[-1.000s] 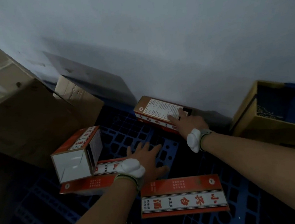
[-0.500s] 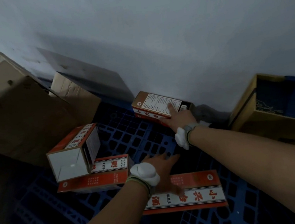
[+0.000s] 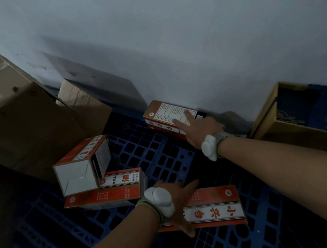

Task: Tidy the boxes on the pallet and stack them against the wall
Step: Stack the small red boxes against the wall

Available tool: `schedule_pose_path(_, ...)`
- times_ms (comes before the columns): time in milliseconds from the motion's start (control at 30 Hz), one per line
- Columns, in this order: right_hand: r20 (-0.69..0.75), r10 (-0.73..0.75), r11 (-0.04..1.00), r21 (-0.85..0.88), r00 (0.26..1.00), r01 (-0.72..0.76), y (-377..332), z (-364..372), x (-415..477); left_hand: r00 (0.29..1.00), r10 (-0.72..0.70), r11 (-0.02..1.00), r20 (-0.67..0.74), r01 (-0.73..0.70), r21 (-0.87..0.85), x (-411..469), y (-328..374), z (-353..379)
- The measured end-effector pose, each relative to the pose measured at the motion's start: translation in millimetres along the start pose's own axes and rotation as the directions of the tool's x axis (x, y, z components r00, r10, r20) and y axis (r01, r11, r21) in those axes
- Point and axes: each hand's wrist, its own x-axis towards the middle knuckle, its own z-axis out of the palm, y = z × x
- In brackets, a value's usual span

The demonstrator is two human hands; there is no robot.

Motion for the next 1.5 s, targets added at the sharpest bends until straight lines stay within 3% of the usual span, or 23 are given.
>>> schedule_pose_path(67,-0.102,-0.227,0.953,-0.226,0.969,0.200,-1,-13,-20,0.999,0.000,0.999,0.041,-0.001,0.038,1,2,4)
schedule_pose_path(200,0.247,-0.523,0.780,-0.247,0.816,0.575,-1,-6,-56,0.999,-0.034,0.993,0.018,0.032,0.113,0,6,12)
schedule_pose_path(300,0.268,-0.595,0.736,-0.197,0.758,0.647,-5,-3,-72,0.996,-0.066,0.976,-0.066,0.078,0.202,0,9,14)
schedule_pose_path(433,0.168,-0.563,0.807,-0.101,0.809,0.583,5,-3,-87,0.980,-0.114,0.964,-0.165,0.149,0.220,4,1,0)
schedule_pose_path(500,0.228,-0.470,0.877,0.013,0.853,0.480,9,-3,-92,0.963,-0.146,0.963,-0.228,0.190,0.189,4,-6,-11)
schedule_pose_path(567,0.360,-0.336,0.935,0.241,0.870,0.261,10,-2,-95,0.935,-0.143,0.954,-0.323,0.217,0.205,3,-8,-19)
schedule_pose_path(633,0.487,-0.257,0.887,0.462,0.835,0.003,15,1,-93,0.900,-0.126,0.932,-0.417,0.251,0.262,3,-7,-23)
schedule_pose_path(700,0.542,-0.230,0.846,0.522,0.808,-0.109,19,4,-89,0.865,-0.118,0.911,-0.488,0.290,0.294,2,-3,-23)
schedule_pose_path(867,0.382,-0.179,0.922,0.387,0.907,0.019,22,16,-77,0.762,-0.131,0.873,-0.634,0.392,0.291,3,-1,-17)
schedule_pose_path(967,0.435,-0.168,0.958,0.284,0.884,0.042,15,23,-80,0.860,-0.260,0.936,-0.439,0.337,0.105,11,-6,-9)
schedule_pose_path(1000,0.447,-0.154,0.967,0.252,0.881,0.042,12,25,-82,0.897,-0.280,0.938,-0.342,0.332,0.102,13,-9,-8)
schedule_pose_path(1067,0.429,-0.145,0.974,0.220,0.892,0.053,7,29,-86,0.920,-0.276,0.945,-0.278,0.313,0.095,14,-12,-10)
schedule_pose_path(1167,0.352,-0.151,0.980,0.173,0.924,0.094,4,39,-86,0.909,-0.318,0.940,-0.270,0.338,0.031,16,-13,-12)
schedule_pose_path(1300,0.242,-0.107,0.969,0.242,0.964,0.047,-13,44,-86,0.844,-0.514,0.848,-0.152,0.473,-0.240,15,-20,-8)
schedule_pose_path(1367,0.127,-0.090,0.946,0.320,0.988,0.045,-15,41,-85,0.812,-0.542,0.832,-0.217,0.481,-0.277,13,-23,-11)
schedule_pose_path(1500,-0.037,-0.062,0.892,0.446,0.997,0.072,-5,22,-73,0.668,-0.520,0.851,-0.532,0.457,-0.258,0,-36,-25)
